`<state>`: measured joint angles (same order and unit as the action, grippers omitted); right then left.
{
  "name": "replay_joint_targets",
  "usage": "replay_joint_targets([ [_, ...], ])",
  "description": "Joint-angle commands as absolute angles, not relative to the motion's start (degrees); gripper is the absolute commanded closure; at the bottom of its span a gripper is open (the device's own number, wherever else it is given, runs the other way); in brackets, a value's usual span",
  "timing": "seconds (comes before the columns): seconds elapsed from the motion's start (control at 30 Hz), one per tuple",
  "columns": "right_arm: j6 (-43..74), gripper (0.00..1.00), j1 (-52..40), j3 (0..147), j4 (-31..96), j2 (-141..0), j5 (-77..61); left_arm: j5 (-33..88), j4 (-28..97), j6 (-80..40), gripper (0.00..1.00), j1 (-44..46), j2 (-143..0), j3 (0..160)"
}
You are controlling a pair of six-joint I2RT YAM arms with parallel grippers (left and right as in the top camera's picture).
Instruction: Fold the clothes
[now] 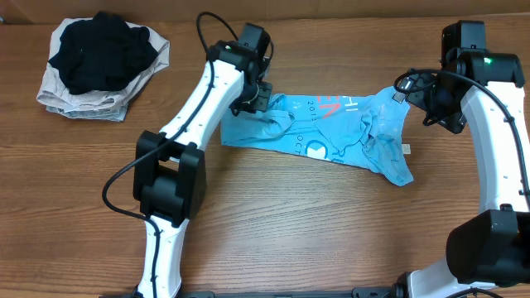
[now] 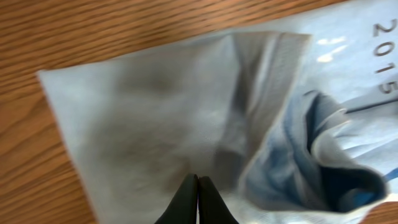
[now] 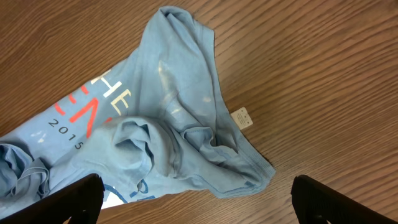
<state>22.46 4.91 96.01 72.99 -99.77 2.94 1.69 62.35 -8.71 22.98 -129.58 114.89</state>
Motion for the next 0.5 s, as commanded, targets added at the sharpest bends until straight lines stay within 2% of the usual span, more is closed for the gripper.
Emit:
replay_joint_targets([
  [0.0,22.26,0.00,5.39,96.71,72.79,-99.13,2.72,2.76,60.64,-9.89,0.96,24.67,-130.02,114.48],
  [0.13,22.24,0.00,5.37,96.71,72.97,-99.13,2.72,6.22,59.07,-9.91,0.96,26.28,-130.02,114.45],
  [0.47,22.22,0.00,5.39,96.71,73.38,-99.13,2.92,6.00,55.09,-10.79,0.96,28.80,-130.02,114.13],
])
